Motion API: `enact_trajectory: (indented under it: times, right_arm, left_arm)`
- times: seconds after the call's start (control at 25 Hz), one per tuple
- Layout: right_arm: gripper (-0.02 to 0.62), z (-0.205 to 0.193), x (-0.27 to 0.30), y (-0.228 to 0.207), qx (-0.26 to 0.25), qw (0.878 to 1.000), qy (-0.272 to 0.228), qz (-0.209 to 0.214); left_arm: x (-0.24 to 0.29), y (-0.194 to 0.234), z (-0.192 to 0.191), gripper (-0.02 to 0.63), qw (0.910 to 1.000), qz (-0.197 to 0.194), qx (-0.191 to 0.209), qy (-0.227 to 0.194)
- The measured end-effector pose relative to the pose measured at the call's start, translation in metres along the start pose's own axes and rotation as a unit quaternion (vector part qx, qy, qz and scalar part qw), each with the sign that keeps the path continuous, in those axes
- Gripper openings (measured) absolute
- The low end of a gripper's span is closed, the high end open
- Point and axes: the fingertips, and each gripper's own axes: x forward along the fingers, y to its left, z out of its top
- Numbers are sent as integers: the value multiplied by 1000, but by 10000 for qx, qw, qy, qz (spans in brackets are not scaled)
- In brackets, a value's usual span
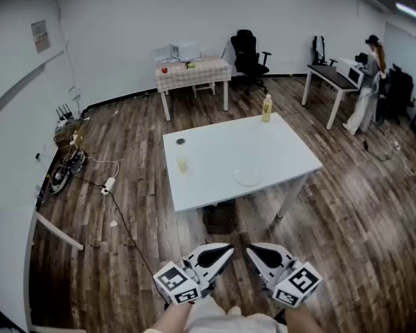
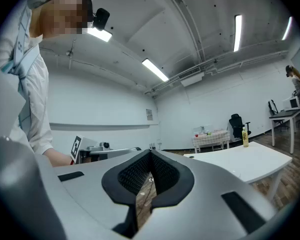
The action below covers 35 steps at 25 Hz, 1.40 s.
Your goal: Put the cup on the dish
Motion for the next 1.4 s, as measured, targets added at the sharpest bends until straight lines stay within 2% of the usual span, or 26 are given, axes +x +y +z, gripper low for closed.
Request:
enact_trajectory:
  times: [0.24,0.6,1.12,1.4]
  right_arm:
    - [32,3,12,-13,260,9994,-237,76]
    - [32,-1,52,-42,306,9994,-126,65]
    - [33,8,159,-101,393,9991,-92,87]
    - [32,15,218,-119,365,9993,-76,23]
  left_arm:
    - [7,16,1,0,10000,-8,-16,6]
    - [15,61,5,0,9999,1,-74,70]
    - [29,176,32,0,9998,-145,-36,101]
    - [22,237,54,0,9999,-154,-25,49]
